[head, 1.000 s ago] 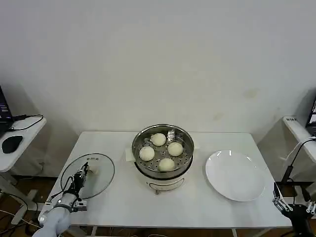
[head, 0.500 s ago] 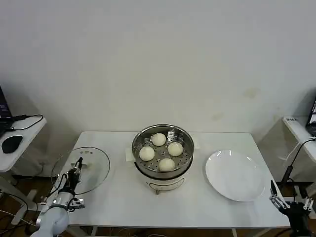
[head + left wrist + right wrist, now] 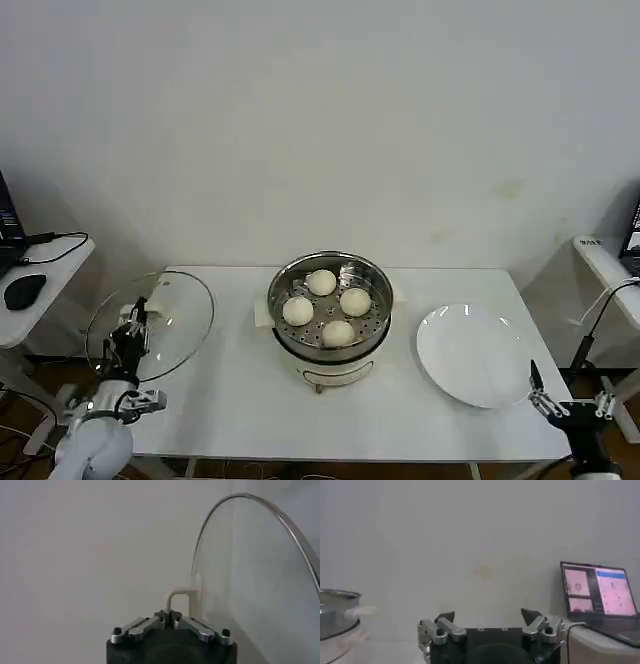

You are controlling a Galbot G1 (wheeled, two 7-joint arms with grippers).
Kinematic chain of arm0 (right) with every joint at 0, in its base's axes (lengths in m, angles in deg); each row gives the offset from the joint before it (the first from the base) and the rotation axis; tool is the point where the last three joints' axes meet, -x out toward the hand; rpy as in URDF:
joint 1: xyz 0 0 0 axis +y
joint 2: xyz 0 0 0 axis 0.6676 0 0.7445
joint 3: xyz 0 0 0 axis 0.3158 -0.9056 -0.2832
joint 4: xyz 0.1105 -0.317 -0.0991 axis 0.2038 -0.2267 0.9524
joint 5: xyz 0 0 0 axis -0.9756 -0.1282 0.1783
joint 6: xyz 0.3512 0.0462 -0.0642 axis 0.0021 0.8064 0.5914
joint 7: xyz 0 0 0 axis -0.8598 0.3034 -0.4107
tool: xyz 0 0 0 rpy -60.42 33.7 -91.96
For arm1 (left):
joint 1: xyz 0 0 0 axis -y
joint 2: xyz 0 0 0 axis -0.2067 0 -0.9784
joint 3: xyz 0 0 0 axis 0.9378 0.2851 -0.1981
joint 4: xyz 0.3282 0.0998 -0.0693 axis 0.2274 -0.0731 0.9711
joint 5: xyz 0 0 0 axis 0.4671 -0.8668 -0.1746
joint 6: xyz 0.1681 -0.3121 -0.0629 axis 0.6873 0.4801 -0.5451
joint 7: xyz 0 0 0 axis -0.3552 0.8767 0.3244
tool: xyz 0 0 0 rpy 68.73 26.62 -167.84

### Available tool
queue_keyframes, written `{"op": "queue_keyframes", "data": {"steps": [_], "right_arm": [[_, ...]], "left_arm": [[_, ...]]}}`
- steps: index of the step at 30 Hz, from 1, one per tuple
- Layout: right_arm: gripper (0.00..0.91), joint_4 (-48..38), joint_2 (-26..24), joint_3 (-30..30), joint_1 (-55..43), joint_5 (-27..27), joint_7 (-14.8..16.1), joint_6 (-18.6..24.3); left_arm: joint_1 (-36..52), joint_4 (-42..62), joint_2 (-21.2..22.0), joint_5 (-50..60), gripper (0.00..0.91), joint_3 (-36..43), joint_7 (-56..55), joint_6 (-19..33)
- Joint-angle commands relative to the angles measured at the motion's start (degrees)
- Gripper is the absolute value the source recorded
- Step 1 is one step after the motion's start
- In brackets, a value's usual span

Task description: Take steamed baozi put them in steamer then cover it.

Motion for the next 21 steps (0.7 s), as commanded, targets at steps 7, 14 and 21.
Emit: {"op": "queue_keyframes", "data": {"steps": [7, 14, 21], "right_arm": [[0.907, -0.2, 1.9, -1.4, -0.5, 4.9, -0.7, 0.1], [0.907, -1.6, 3.1, -1.7, -1.1, 8.2, -2.4, -0.5], [0.907, -2.7, 3.8, -2.0, -1.8, 10.2, -3.1, -0.8]], "left_arm": [[15.6, -14.3, -5.1, -9.7, 0.000, 22.0, 5.5, -21.4], [30.1, -12.6, 0.2, -1.9, 0.000, 36.2, 13.2, -29.5], [35.8, -8.3, 5.8, 6.9, 0.000, 43.2, 18.9, -29.9]]}}
